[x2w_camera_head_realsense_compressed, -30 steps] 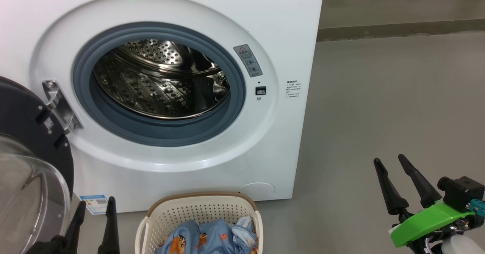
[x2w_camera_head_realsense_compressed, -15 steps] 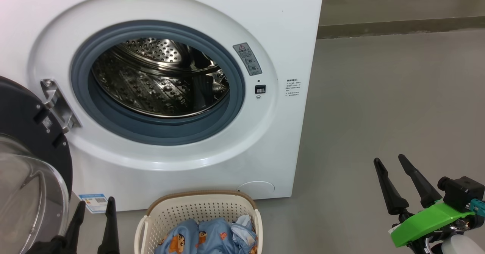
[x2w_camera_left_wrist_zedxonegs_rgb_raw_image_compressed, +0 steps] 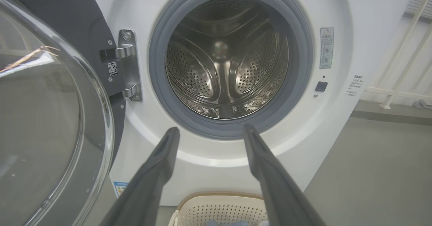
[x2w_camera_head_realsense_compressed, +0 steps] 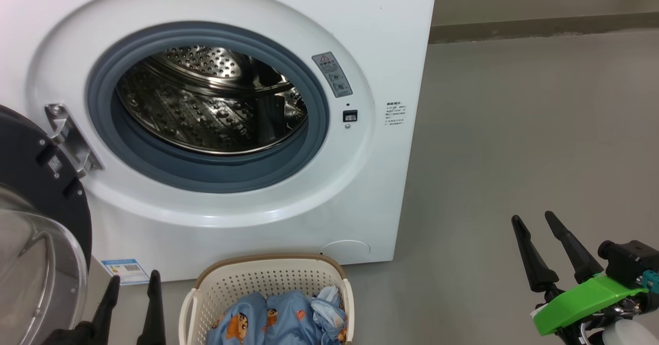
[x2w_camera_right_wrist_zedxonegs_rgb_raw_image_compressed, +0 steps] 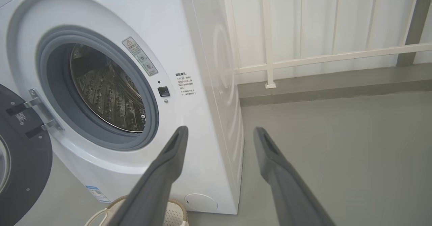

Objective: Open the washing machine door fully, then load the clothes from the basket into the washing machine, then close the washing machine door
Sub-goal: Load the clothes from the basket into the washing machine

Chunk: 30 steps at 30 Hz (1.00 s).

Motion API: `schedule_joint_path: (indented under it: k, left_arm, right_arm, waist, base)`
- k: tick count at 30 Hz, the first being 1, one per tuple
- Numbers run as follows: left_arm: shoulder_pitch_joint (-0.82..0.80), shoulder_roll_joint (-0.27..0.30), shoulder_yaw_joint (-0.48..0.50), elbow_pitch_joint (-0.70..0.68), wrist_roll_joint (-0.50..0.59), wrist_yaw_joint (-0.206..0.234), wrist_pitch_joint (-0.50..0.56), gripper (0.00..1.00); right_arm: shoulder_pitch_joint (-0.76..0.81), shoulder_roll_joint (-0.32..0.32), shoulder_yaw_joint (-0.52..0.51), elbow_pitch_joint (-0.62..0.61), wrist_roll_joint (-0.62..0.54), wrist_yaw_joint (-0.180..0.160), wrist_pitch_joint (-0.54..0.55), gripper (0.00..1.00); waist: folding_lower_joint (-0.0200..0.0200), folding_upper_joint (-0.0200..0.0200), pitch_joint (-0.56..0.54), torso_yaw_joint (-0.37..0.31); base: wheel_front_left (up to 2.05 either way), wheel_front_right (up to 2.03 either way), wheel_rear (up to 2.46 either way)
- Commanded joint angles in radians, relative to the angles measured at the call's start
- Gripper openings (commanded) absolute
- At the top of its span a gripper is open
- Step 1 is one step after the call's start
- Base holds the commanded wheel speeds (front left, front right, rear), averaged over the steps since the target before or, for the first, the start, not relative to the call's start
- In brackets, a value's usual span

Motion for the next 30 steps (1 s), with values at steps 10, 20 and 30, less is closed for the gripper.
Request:
schedule_joint_path:
  k: [10,20,30]
  left_arm:
    - [-0.075,-0.013,-0.008,0.023,0.01,-0.025,-0.014,1.0]
    - [-0.171,-0.029,-0.031,0.058,0.029,-0.038,-0.014,1.0]
    - [-0.31,-0.045,-0.062,0.185,0.035,-0.069,-0.007,1.0]
  right_arm:
    - [-0.003,-0.017,0.012,0.04,0.037,0.006,-0.012,1.0]
    - [-0.064,-0.012,0.002,0.035,0.042,0.006,-0.012,1.0]
    - [-0.147,0.005,-0.006,0.023,0.034,0.006,-0.012,1.0]
  waist:
    - [0.0,0.0,0.057,-0.011]
    - [0.0,0.0,0.216,-0.019]
    - [0.0,0.0,0.368,-0.035]
  base:
    - [0.0,0.0,0.0]
    - [0.0,0.0,0.0]
    - [0.0,0.0,0.0]
